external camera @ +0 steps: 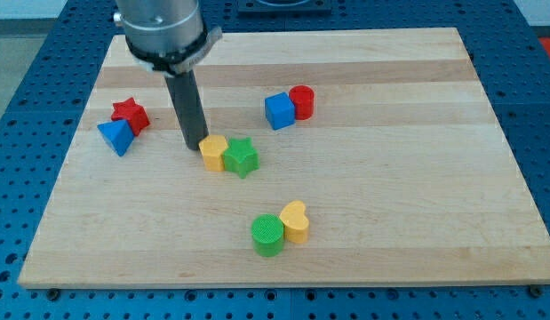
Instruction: Push the green star into the green circle and the yellow heart
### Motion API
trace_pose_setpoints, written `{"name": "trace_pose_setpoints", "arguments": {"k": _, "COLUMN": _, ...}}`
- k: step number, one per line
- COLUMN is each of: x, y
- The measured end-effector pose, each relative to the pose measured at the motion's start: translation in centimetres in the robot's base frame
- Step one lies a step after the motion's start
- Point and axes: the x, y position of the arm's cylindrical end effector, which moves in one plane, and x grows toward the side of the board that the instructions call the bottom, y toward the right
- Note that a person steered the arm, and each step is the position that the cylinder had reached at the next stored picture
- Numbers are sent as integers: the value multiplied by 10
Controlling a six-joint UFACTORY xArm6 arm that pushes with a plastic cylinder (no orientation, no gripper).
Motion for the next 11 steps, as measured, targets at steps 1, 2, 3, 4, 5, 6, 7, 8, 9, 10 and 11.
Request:
{"name": "trace_pose_setpoints", "arguments": {"k": 1, "x": 27, "y": 6}}
{"name": "trace_pose_setpoints", "arguments": {"k": 2, "x": 25, "y": 6}}
{"name": "trace_pose_setpoints", "arguments": {"k": 3, "x": 4, "y": 16}}
{"name": "trace_pose_setpoints", "arguments": {"k": 4, "x": -9, "y": 42}}
{"name": "trace_pose_setpoints", "arguments": {"k": 5, "x": 8, "y": 67}}
{"name": "trace_pose_setpoints", "arguments": {"k": 6, "x": 34, "y": 76}}
{"name": "trace_pose_setpoints", "arguments": {"k": 7, "x": 69, "y": 76}}
{"name": "trace_pose_setpoints", "arguments": {"k": 8, "x": 97, "y": 76}}
{"name": "trace_pose_setpoints", "arguments": {"k": 9, "x": 101, "y": 77}}
{"name": "trace_pose_setpoints", "arguments": {"k": 10, "x": 83, "y": 88}}
{"name": "trace_pose_setpoints", "arguments": {"k": 11, "x": 32, "y": 91}}
